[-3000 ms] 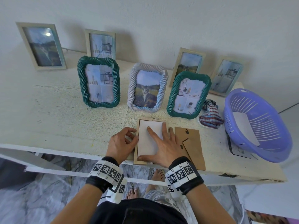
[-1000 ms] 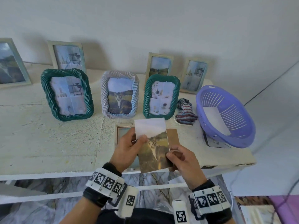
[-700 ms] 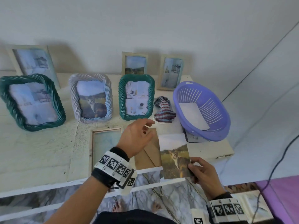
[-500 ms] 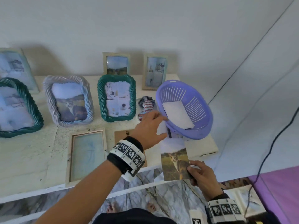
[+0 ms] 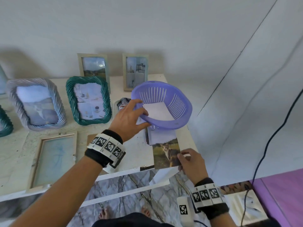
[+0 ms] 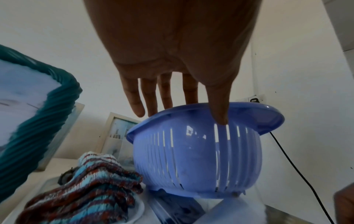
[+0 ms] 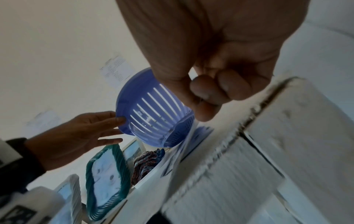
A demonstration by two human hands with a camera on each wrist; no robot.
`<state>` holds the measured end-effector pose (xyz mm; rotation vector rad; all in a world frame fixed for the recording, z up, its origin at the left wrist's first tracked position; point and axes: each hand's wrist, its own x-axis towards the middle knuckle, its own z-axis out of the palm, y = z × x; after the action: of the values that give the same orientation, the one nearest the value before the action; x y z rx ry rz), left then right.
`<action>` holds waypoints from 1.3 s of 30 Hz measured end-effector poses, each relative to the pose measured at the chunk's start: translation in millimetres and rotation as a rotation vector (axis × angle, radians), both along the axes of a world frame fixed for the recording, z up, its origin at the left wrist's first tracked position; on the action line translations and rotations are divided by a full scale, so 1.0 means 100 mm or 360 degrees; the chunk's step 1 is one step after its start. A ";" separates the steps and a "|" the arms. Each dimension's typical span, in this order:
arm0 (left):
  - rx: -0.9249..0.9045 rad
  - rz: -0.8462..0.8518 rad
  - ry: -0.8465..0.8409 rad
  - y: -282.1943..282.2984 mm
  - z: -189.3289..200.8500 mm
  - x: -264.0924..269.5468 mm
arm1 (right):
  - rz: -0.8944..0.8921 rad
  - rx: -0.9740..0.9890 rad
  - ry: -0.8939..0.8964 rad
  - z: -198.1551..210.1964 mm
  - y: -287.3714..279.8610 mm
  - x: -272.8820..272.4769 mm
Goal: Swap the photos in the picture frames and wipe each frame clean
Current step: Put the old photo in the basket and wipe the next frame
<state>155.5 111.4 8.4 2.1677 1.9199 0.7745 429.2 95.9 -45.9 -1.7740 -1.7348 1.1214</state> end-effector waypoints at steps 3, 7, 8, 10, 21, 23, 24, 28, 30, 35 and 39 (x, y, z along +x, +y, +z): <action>-0.0004 0.0035 -0.0024 0.04 0.05 -0.01 | 0.0092 0.0125 -0.0233 0.08 0.28 -0.08; 0.0010 0.0080 -0.0019 0.02 0.01 0.04 | 0.0162 0.0113 -0.0425 0.08 0.62 -0.24; 0.0007 0.0089 -0.0015 0.00 -0.01 0.06 | 0.0180 0.0094 -0.0480 0.08 0.67 -0.27; -0.0013 0.0093 -0.0023 -0.03 -0.05 0.08 | 0.0200 0.0056 -0.0591 0.09 0.73 -0.30; -0.0047 0.0148 0.0029 -0.29 -0.32 0.19 | 0.0169 0.0057 -0.0549 0.10 0.92 0.05; -0.0043 0.0112 -0.0006 -0.30 -0.32 0.18 | 0.0084 0.0141 -0.0591 0.20 1.07 0.21; -0.0056 0.0088 -0.0026 -0.30 -0.32 0.18 | 0.0065 0.0213 -0.0607 0.30 1.15 0.26; -0.0144 0.0091 -0.0180 -0.32 -0.32 0.20 | 0.0236 0.0649 -0.0643 0.83 1.43 0.17; -0.0145 0.0102 -0.0205 -0.31 -0.33 0.21 | 0.0432 0.0784 -0.0630 1.07 1.58 -0.04; -0.0145 0.0137 -0.0253 -0.31 -0.34 0.22 | 0.1115 0.0782 -0.0984 1.29 1.84 -0.82; -0.0096 0.0163 -0.0271 -0.31 -0.34 0.23 | 0.1527 0.0694 -0.1434 1.10 2.00 -1.42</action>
<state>178.6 80.3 -25.4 1.9149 1.9532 0.8754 287.1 296.3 64.2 -1.1840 -3.2305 0.0415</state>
